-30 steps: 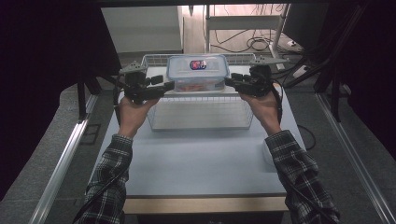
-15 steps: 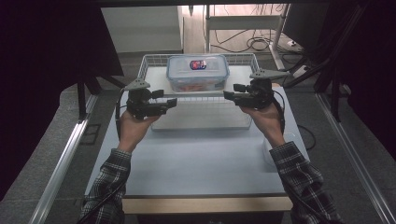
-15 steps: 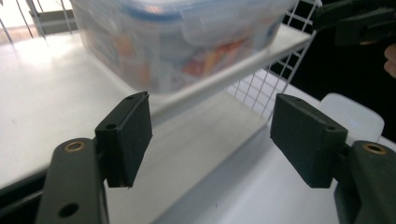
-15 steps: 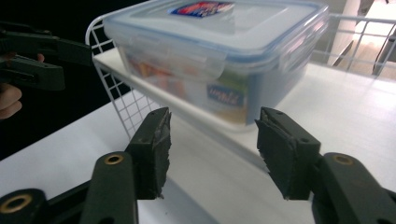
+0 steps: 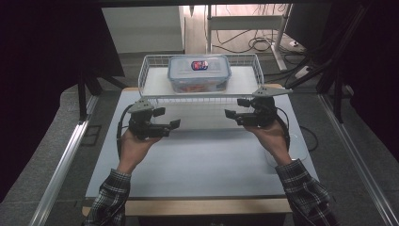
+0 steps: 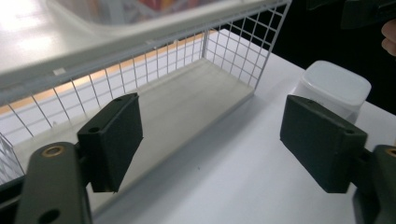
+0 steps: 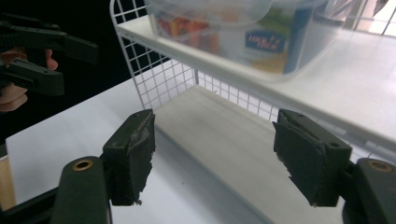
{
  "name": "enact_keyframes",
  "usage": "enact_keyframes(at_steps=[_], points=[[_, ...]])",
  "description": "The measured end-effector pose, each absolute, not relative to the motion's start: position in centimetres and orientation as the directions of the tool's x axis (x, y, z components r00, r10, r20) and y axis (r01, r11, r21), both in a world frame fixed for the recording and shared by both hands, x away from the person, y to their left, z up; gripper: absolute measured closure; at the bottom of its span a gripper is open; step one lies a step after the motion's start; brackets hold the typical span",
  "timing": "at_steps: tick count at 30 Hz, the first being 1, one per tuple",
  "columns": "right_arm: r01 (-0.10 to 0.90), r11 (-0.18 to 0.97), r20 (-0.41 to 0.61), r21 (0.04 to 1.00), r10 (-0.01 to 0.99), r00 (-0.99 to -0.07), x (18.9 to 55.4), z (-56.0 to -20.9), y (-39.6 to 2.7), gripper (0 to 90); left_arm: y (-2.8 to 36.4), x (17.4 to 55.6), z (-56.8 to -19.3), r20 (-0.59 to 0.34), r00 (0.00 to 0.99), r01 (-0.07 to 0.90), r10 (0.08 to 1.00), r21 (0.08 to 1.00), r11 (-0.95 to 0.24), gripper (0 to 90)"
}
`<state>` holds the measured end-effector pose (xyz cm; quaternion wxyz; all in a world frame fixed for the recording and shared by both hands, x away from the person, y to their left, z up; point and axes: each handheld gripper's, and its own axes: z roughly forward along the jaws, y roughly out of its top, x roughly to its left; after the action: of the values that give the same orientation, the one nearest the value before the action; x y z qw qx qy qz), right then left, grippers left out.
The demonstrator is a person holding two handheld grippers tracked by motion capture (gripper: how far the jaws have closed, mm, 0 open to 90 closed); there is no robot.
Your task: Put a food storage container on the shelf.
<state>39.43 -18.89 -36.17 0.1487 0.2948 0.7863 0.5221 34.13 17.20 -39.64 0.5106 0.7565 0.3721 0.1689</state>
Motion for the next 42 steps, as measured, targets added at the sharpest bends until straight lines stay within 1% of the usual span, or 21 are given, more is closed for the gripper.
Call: enact_keyframes(at_steps=[4, 5, 7, 13, 16, 20, 24, 28, 32, 33, 36, 42], points=[[0.311, 0.293, 0.069, 0.904, 0.617, -0.784, 38.7, -37.0, -19.3, 25.5, 17.0, 33.4, -41.0, -0.130, 0.664, 0.405, 0.737, 0.891, -0.207, 18.0], [0.311, 0.301, 0.065, 0.901, 0.616, -0.785, 38.3, -37.5, -19.5, 23.6, 17.0, 33.1, -41.7, -0.135, 0.660, 0.415, 0.740, 0.886, -0.209, 16.7], [0.314, 0.308, 0.064, 0.898, 0.614, -0.786, 38.2, -37.7, -19.6, 22.6, 16.9, 33.0, -42.0, -0.139, 0.661, 0.422, 0.737, 0.881, -0.212, 16.2], [0.326, 0.340, 0.054, 0.882, 0.614, -0.787, 37.2, -39.5, -20.0, 14.5, 16.8, 32.2, -42.9, -0.153, 0.667, 0.432, 0.729, 0.877, -0.211, 11.2], [0.328, 0.351, 0.040, 0.877, 0.627, -0.778, 36.7, -40.1, -20.3, 11.4, 16.4, 31.5, -43.4, -0.143, 0.692, 0.422, 0.708, 0.875, -0.236, 8.5], [0.341, 0.349, 0.056, 0.873, 0.623, -0.780, 36.0, -41.0, -20.8, 6.3, 15.9, 30.7, -44.2, -0.127, 0.698, 0.428, 0.705, 0.862, -0.269, 5.1], [0.343, 0.357, 0.059, 0.869, 0.614, -0.787, 35.3, -41.5, -20.9, 4.5, 15.8, 29.9, -45.2, -0.133, 0.703, 0.432, 0.699, 0.860, -0.270, 4.3], [0.351, 0.352, 0.071, 0.867, 0.611, -0.788, 34.5, -42.4, -21.2, 3.1, 15.7, 29.1, -46.3, -0.097, 0.693, 0.435, 0.715, 0.847, -0.306, 3.2], [0.375, 0.352, 0.102, 0.858, 0.598, -0.795, 33.6, -43.7, -21.7, 2.8, 15.5, 28.2, -47.3, -0.080, 0.693, 0.433, 0.716, 0.841, -0.325, 1.1], [0.375, 0.356, 0.101, 0.856, 0.596, -0.797, 33.4, -44.0, -21.7, 2.8, 15.5, 27.8, -47.7, -0.062, 0.689, 0.428, 0.722, 0.839, -0.336, 1.0], [0.372, 0.362, 0.094, 0.854, 0.596, -0.797, 33.0, -44.5, -21.8, 2.6, 15.5, 27.4, -48.1, -0.043, 0.683, 0.426, 0.729, 0.834, -0.350, 0.9], [0.354, 0.387, 0.075, 0.851, 0.579, -0.812, 31.9, -46.1, -21.8, 2.6, 15.7, 26.2, -49.5, -0.037, 0.680, 0.431, 0.732, 0.828, -0.359, 0.7]])
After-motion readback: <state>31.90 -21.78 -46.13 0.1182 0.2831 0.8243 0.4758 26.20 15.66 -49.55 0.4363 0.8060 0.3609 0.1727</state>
